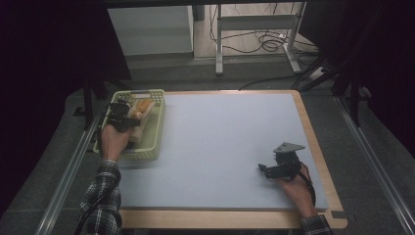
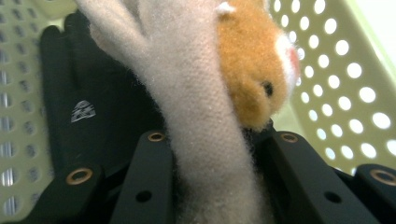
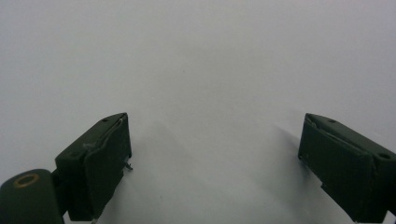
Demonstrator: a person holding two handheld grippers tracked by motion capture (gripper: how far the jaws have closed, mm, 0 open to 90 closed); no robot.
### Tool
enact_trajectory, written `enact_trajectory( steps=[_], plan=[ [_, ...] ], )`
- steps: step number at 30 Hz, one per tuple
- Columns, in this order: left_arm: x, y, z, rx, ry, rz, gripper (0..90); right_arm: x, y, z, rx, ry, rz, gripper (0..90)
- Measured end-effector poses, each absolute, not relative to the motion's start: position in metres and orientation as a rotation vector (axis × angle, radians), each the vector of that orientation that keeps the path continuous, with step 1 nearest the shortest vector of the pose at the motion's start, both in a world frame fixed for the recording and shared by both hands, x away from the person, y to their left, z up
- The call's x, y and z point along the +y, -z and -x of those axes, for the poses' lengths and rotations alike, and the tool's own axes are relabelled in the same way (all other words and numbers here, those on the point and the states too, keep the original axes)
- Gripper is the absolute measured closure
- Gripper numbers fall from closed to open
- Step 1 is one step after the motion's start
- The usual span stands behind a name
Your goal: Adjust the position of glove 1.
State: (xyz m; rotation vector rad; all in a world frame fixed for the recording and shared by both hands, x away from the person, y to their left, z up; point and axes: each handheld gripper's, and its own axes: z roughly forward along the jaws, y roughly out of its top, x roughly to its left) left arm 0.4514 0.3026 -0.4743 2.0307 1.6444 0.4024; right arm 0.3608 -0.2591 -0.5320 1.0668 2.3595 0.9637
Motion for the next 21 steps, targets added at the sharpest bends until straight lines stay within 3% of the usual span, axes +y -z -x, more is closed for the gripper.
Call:
enact_trajectory(
  steps=[12, 15, 17, 21],
  plan=[
    [0.264, 0.497, -0.485, 1.691, -0.359, -2.143, 67.5, -0.259, 0.532, -0.361, 2.359, -0.963, -1.066, 9.4],
    [0.261, 0.499, -0.489, 1.712, -0.323, -2.159, 57.2, -0.259, 0.532, -0.361, 2.359, -0.963, -1.066, 9.4],
    [0.261, 0.5, -0.49, 1.714, -0.317, -2.168, 40.1, -0.259, 0.532, -0.361, 2.359, -0.963, -1.066, 9.4],
    [0.267, 0.49, -0.486, 1.695, -0.35, -2.13, 21.8, -0.259, 0.532, -0.361, 2.359, -0.963, -1.066, 9.4]
  ],
)
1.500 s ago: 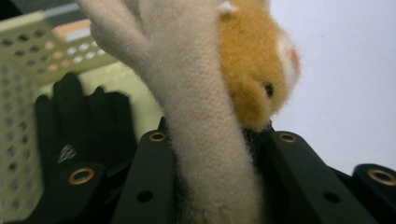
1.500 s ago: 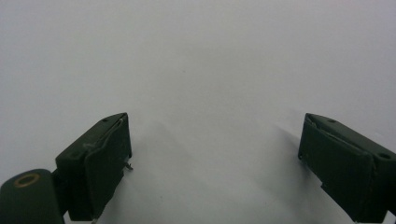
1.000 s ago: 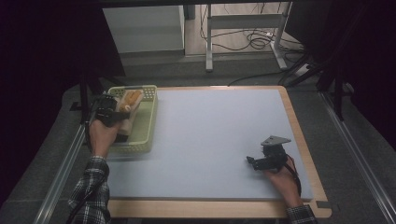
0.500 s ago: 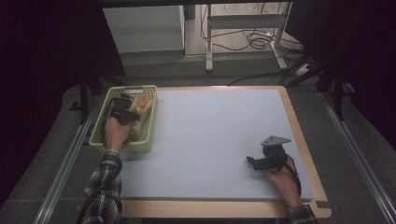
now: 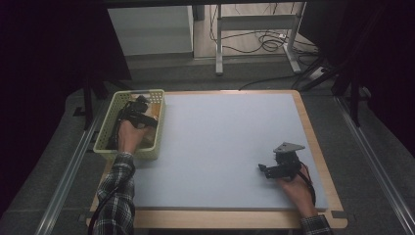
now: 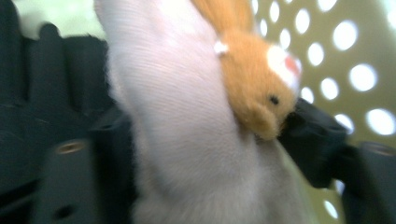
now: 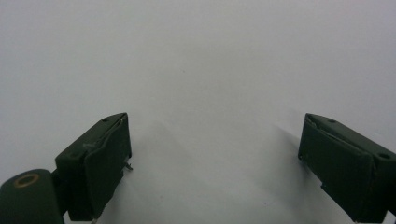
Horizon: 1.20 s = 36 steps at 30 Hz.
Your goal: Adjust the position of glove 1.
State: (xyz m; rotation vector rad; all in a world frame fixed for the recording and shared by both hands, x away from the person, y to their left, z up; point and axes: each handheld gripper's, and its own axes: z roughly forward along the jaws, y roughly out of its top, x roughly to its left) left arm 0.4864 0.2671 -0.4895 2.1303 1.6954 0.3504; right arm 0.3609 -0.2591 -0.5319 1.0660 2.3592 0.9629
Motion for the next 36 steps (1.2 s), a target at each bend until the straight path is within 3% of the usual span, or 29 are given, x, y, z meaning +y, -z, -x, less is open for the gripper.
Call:
enact_trajectory(
  steps=[3, 6, 8, 10, 13, 23, 26, 36],
  plan=[
    [0.272, 0.476, -0.481, 1.671, -0.375, -2.095, 14.1, -0.259, 0.532, -0.361, 2.359, -0.962, -1.066, 9.4],
    [0.278, 0.457, -0.472, 1.625, -0.429, -2.049, 12.3, -0.259, 0.532, -0.361, 2.359, -0.962, -1.065, 9.4],
    [0.282, 0.449, -0.468, 1.592, -0.426, -2.026, 17.0, -0.259, 0.532, -0.361, 2.359, -0.962, -1.065, 9.4],
    [0.282, 0.449, -0.466, 1.57, -0.392, -2.031, 33.3, -0.259, 0.532, -0.361, 2.359, -0.962, -1.066, 9.4],
    [0.279, 0.459, -0.468, 1.584, -0.343, -2.071, 44.1, -0.259, 0.532, -0.361, 2.359, -0.962, -1.066, 9.4],
    [0.276, 0.49, -0.481, 1.62, -0.157, -2.027, 50.3, -0.259, 0.532, -0.361, 2.358, -0.961, -1.061, 9.4],
    [0.28, 0.486, -0.478, 1.6, -0.173, -2.022, 49.8, -0.259, 0.532, -0.361, 2.358, -0.961, -1.061, 9.4],
    [0.288, 0.475, -0.463, 1.553, -0.331, -2.017, 28.0, -0.259, 0.532, -0.36, 2.356, -0.96, -1.059, 9.4]
  ],
)
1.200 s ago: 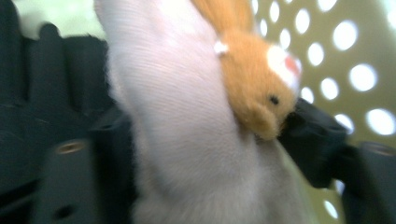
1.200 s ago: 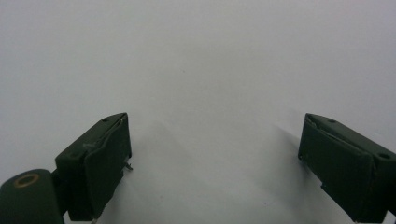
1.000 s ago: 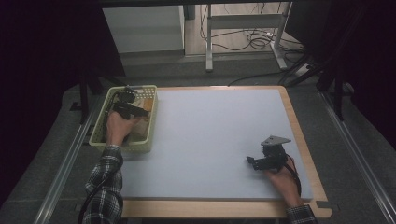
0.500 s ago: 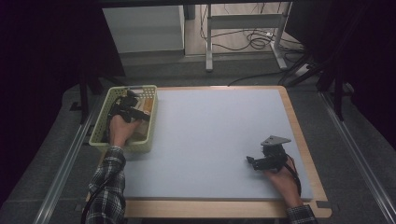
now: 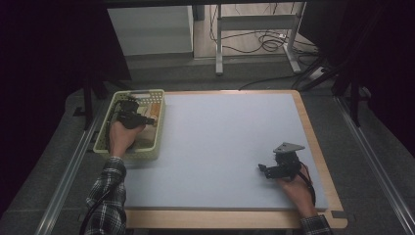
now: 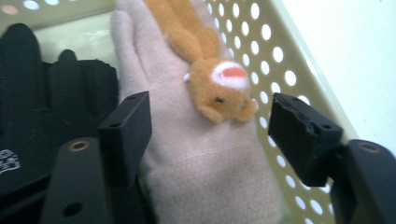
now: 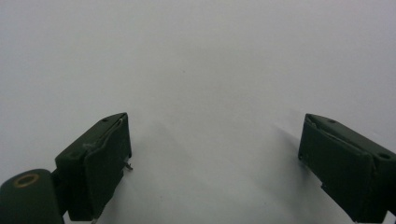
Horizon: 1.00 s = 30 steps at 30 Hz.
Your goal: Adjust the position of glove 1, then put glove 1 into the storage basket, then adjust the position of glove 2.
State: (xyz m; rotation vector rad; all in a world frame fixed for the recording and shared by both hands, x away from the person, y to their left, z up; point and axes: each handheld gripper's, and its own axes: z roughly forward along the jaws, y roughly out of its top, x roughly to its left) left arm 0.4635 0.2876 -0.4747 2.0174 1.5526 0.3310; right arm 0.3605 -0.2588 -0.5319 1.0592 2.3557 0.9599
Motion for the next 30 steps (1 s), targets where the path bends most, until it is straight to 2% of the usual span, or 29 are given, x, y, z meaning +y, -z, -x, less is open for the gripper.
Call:
enact_trajectory(
  steps=[10, 19, 30],
  plan=[
    [0.298, 0.471, -0.448, 1.509, -0.379, -1.973, 13.5, -0.259, 0.532, -0.36, 2.355, -0.96, -1.059, 9.3],
    [0.293, 0.451, -0.421, 1.369, -0.44, -1.927, 3.8, -0.259, 0.532, -0.36, 2.355, -0.959, -1.056, 9.4],
    [0.282, 0.443, -0.393, 1.238, -0.459, -1.931, 2.1, -0.259, 0.532, -0.36, 2.354, -0.955, -1.054, 9.3]
  ],
)
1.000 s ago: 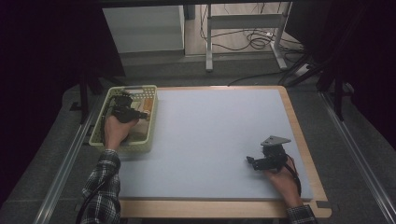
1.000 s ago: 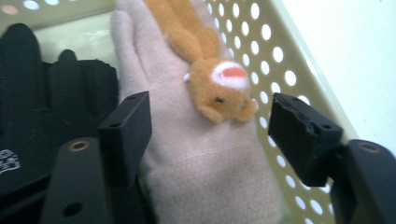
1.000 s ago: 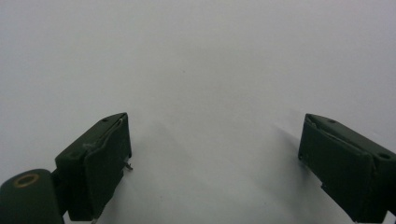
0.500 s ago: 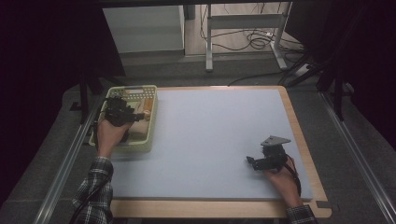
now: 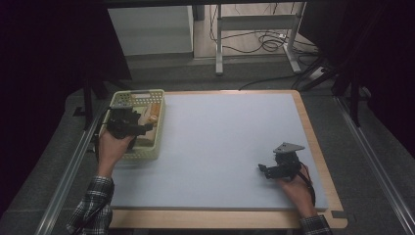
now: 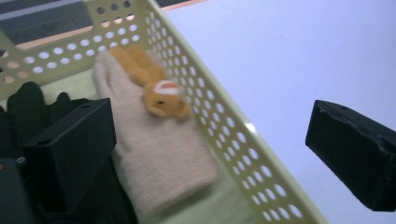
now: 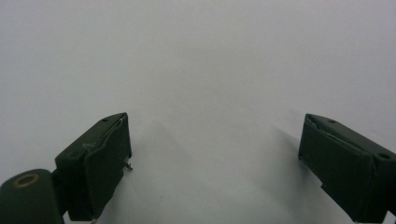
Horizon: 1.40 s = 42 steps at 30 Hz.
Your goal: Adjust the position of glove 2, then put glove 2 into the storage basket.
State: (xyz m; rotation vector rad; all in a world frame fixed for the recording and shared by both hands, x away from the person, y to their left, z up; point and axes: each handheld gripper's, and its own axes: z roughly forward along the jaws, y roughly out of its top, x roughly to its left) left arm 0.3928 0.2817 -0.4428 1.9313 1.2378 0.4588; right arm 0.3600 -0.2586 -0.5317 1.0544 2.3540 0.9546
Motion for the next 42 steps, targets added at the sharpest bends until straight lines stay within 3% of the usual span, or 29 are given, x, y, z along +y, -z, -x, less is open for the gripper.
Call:
enact_trajectory(
  steps=[42],
  plan=[
    [0.23, 0.461, -0.344, 1.009, -0.458, -2.016, 1.3, -0.258, 0.532, -0.36, 2.353, -0.952, -1.055, 9.3]
  ],
)
